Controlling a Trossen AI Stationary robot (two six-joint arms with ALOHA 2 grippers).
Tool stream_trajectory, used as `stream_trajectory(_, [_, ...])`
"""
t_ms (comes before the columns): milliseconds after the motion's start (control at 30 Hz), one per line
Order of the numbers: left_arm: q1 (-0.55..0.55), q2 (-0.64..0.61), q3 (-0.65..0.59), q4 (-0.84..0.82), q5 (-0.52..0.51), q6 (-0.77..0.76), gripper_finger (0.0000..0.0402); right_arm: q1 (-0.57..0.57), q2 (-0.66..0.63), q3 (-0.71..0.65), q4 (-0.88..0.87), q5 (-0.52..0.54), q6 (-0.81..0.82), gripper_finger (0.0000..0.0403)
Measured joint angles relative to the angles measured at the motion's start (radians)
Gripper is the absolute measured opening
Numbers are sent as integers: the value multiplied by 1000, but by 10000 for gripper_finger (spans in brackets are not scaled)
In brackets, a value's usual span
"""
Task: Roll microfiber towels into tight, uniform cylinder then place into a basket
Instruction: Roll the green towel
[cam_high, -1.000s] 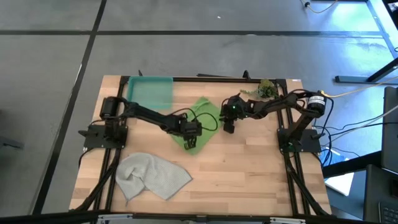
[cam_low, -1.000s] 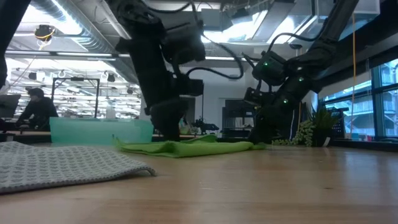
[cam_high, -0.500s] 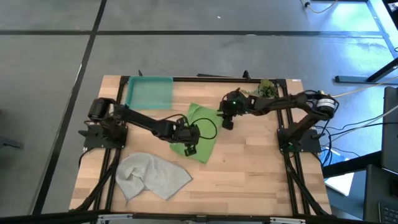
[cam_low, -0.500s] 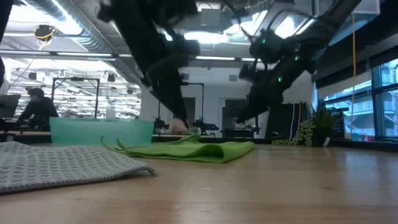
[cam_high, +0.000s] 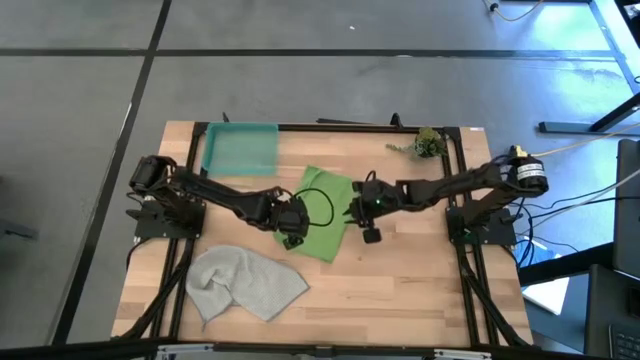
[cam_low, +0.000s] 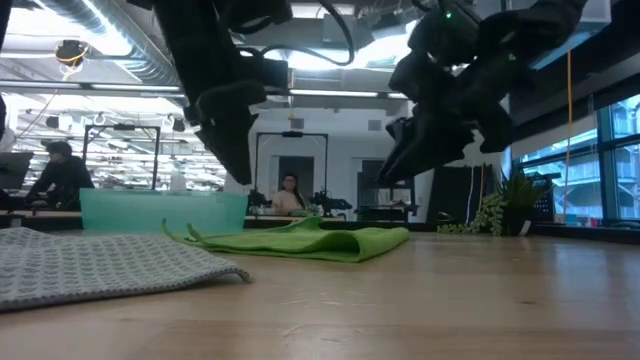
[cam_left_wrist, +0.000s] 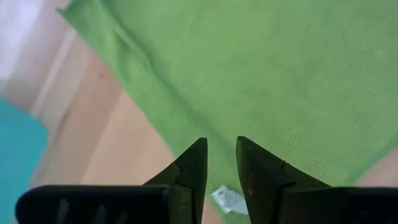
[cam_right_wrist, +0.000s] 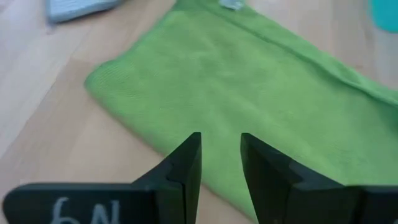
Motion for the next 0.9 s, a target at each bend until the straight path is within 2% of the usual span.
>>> stream_trajectory(167, [-22, 3, -31, 22, 0, -57, 82, 21, 67, 0, 66, 0, 0, 113])
stream_trajectory(333, [-45, 4, -133, 129, 28, -134, 82, 21, 161, 0, 184, 1, 0, 113])
stream_trajectory(600, [-59, 4, -268, 318, 102, -188, 82, 20, 224, 0, 164, 18, 16, 113])
stream_trajectory(800, [-84, 3, -288, 388, 138, -180, 82, 14, 219, 0, 133, 111, 1, 113])
stream_trajectory(900, [-101, 4, -289, 412, 146, -181, 82, -3, 219, 0, 120, 122, -3, 113])
